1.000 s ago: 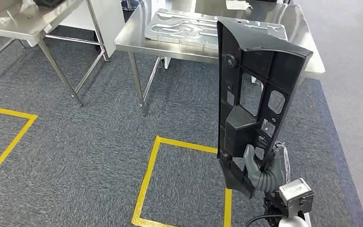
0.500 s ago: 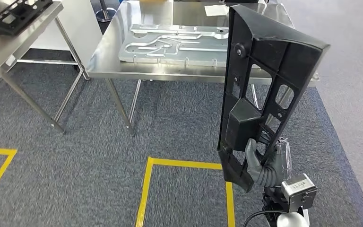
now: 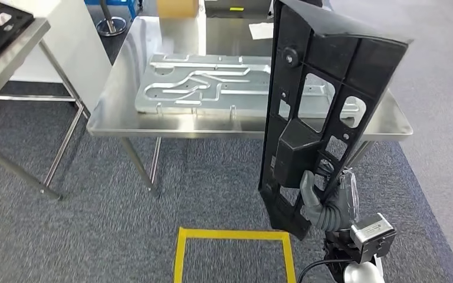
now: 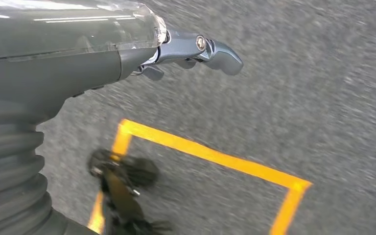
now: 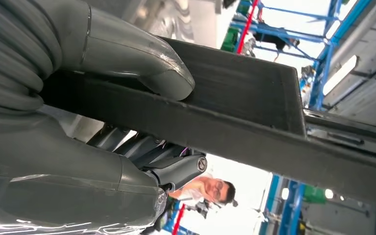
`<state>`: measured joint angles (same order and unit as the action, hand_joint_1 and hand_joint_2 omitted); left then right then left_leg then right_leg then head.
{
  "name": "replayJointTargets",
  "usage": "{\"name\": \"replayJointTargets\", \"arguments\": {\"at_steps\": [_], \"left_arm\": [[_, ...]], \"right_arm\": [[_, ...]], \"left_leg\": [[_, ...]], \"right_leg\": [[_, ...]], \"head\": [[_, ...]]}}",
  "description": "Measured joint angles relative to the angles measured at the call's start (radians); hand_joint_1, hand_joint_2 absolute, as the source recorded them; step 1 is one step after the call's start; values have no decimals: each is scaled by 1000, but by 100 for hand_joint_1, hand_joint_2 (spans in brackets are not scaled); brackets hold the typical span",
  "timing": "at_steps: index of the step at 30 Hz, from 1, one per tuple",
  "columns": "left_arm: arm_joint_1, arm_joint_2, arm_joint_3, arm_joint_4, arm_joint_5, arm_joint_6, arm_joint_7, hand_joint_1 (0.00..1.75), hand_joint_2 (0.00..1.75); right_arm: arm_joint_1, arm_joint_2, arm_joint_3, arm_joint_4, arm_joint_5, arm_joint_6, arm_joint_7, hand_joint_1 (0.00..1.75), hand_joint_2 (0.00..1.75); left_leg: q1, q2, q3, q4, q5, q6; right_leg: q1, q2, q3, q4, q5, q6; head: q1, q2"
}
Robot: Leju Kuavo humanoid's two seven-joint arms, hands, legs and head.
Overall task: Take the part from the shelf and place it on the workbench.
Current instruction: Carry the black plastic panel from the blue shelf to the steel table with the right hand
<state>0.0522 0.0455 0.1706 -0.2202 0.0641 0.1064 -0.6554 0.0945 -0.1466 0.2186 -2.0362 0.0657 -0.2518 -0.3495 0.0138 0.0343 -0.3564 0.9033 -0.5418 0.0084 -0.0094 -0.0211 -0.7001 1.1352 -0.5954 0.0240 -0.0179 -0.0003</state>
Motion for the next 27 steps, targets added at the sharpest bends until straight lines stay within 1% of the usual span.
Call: {"name": "replayJointTargets", "arguments": {"at_steps": [1, 2, 3, 4, 5, 6, 7, 8, 9, 10, 11, 12, 13, 14, 15, 16, 17, 18, 19, 20, 21, 22, 23, 24, 25, 26, 27], "left_arm": [[3, -1, 0, 3, 0, 0, 0, 0, 175], [3, -2, 0, 6, 0, 0, 0, 0, 175], [2, -2, 0, 8, 0, 0, -1, 0, 175], [-4, -1, 0, 9, 0, 1, -1, 0, 175], [-10, -1, 1, 8, 1, 1, -1, 0, 175], [-15, 0, 1, 8, 1, 2, -2, 0, 175], [-21, -1, 1, 8, 1, 2, -3, 0, 175], [-25, -1, 1, 8, 2, 2, -4, 0, 175], [-25, -2, 1, 8, 4, 3, -4, 0, 175], [-24, -3, 1, 8, 6, 4, -5, 0, 175], [-21, -4, 1, 8, 7, 4, -6, 0, 175], [-16, -5, 1, 8, 8, 4, -6, 0, 175], [-13, -6, 1, 8, 7, 5, -6, 0, 175], [-10, -7, 1, 8, 7, 5, -6, 0, 175], [-6, -8, 1, 8, 5, 5, -6, 0, 175], [-2, -9, 1, 8, 3, 4, -6, 0, 175], [1, -10, 1, 8, 1, 4, -6, 0, 175], [4, -10, 1, 9, 0, 4, -5, 0, 175], [5, -12, 1, 9, -1, 4, -5, 0, 175], [2, -13, 1, 9, -1, 4, -4, 0, 175], [-1, -15, 1, 8, -1, 4, -4, 0, 175], [-4, -17, 2, 7, -2, 4, -4, 0, 175], [-7, -19, 2, 7, -2, 5, -3, 0, 175], [-10, -21, 2, 6, -2, 5, -3, 0, 175], [-11, -21, 2, 6, -2, 5, -3, 0, 175], [-12, -22, 2, 6, -2, 5, -3, 0, 175], [-12, -23, 2, 6, -3, 5, -3, 0, 175]], "right_arm": [[0, 0, 0, 3, -1, 0, 0, 175, 175], [1, 1, 0, 5, -2, 0, 0, 175, 175], [0, 2, 0, 5, -3, 0, 1, 175, 175], [-1, 3, 0, 4, -4, 1, 1, 175, 175], [-4, 4, 0, 1, -4, 0, 2, 175, 175], [-7, 6, 0, -3, 0, -1, 1, 175, 175], [-9, 7, 0, -4, 6, -3, 0, 175, 175], [-12, 9, 0, -5, 15, -6, -1, 175, 175], [-13, 12, 0, -5, 25, -9, -1, 175, 175], [-14, 14, 0, -5, 33, -13, -1, 175, 175], [-13, 17, 0, -5, 39, -16, -1, 175, 175], [-11, 19, 0, -5, 43, -18, -1, 175, 175], [-9, 20, 0, -5, 46, -21, -1, 175, 175], [-5, 20, 0, -5, 48, -23, -1, 175, 175], [-1, 21, 0, -6, 49, -26, -1, 175, 175], [3, 21, 0, -5, 51, -29, -1, 175, 175], [9, 22, -1, -6, 55, -32, 0, 175, 175], [14, 23, -1, -6, 59, -34, 1, 175, 175], [18, 23, -1, -9, 63, -36, 2, 175, 175], [21, 23, -2, -14, 68, -37, 4, 175, 175], [23, 24, -3, -20, 72, -38, 7, 175, 175], [23, 24, -4, -25, 76, -38, 9, 175, 175], [23, 24, -6, -28, 79, -38, 12, 175, 175], [23, 25, -7, -30, 81, -38, 14, 175, 175], [24, 25, -8, -31, 82, -38, 16, 175, 175], [25, 25, -10, -31, 82, -38, 17, 175, 175], [27, 25, -11, -31, 82, -38, 17, 175, 175]], "left_leg": [[-2, 9, 35, -8, -26, -4], [-6, 20, 65, -18, -51, -10], [-9, 31, 96, -30, -69, -16], [-12, 39, 119, -34, -75, -24], [-12, 44, 124, -17, -64, -31], [-10, 38, 110, 32, -41, -37], [-8, 23, 70, 108, -19, -40], [-6, 5, 16, 195, -10, -42], [-4, -12, -41, 269, -26, -42], [-3, -22, -95, 317, -66, -42], [-2, -25, -142, 340, -122, -41], [-2, -26, -181, 340, -178, -40], [-2, -26, -213, 321, -215, -38], [-3, -27, -239, 287, -214, -34], [-4, -28, -260, 241, -161, -27], [-7, -31, -278, 191, -67, -20], [-10, -36, -288, 152, 27, -14], [-13, -40, -293, 129, 104, -8], [-16, -44, -294, 122, 143, -5], [-15, -45, -289, 123, 149, -2], [-13, -45, -284, 122, 151, 1], [-11, -44, -278, 117, 147, 6], [-8, -43, -270, 111, 142, 11], [-7, -43, -262, 107, 136, 15], [-6, -42, -254, 105, 128, 18], [-6, -41, -246, 105, 120, 18], [-6, -41, -237, 105, 111, 17]], "right_leg": [[8, -27, -15, -60, 116, -11], [16, -46, -24, -101, 209, -23], [22, -57, -27, -122, 272, -35], [25, -51, -23, -121, 280, -44], [21, -32, -10, -114, 258, -51], [17, -19, 7, -115, 246, -59], [15, -9, 26, -121, 233, -65], [13, 0, 48, -127, 222, -70], [13, 10, 70, -136, 208, -73], [13, 20, 93, -143, 193, -74], [12, 31, 117, -149, 177, -74], [12, 41, 142, -154, 161, -74], [13, 48, 166, -156, 144, -72], [14, 53, 190, -157, 126, -70], [16, 56, 211, -158, 108, -68], [18, 58, 230, -155, 90, -66], [21, 61, 243, -151, 72, -61], [23, 65, 253, -148, 55, -56], [24, 69, 261, -144, 40, -50], [24, 72, 266, -144, 27, -43], [23, 69, 271, -141, 17, -37], [23, 62, 267, -126, 4, -31], [22, 53, 250, -89, -17, -25], [19, 43, 218, -32, -42, -19], [15, 36, 173, 41, -68, -13], [10, 33, 125, 109, -83, -8], [4, 32, 86, 152, -80, -3]], "head": [[0, 0], [0, 0], [0, 0], [0, 0], [0, 0], [-1, 0], [-1, 0], [-2, 0], [-2, 0], [-2, 0], [-2, 0], [-3, 0], [-3, 0], [-3, 0], [-3, 0], [-2, 0], [-2, 0], [-2, 0], [-2, 0], [-2, 0], [-2, 0], [-2, 0], [-2, 0], [-2, 0], [-2, 0], [-2, 0], [-2, 0]]}}
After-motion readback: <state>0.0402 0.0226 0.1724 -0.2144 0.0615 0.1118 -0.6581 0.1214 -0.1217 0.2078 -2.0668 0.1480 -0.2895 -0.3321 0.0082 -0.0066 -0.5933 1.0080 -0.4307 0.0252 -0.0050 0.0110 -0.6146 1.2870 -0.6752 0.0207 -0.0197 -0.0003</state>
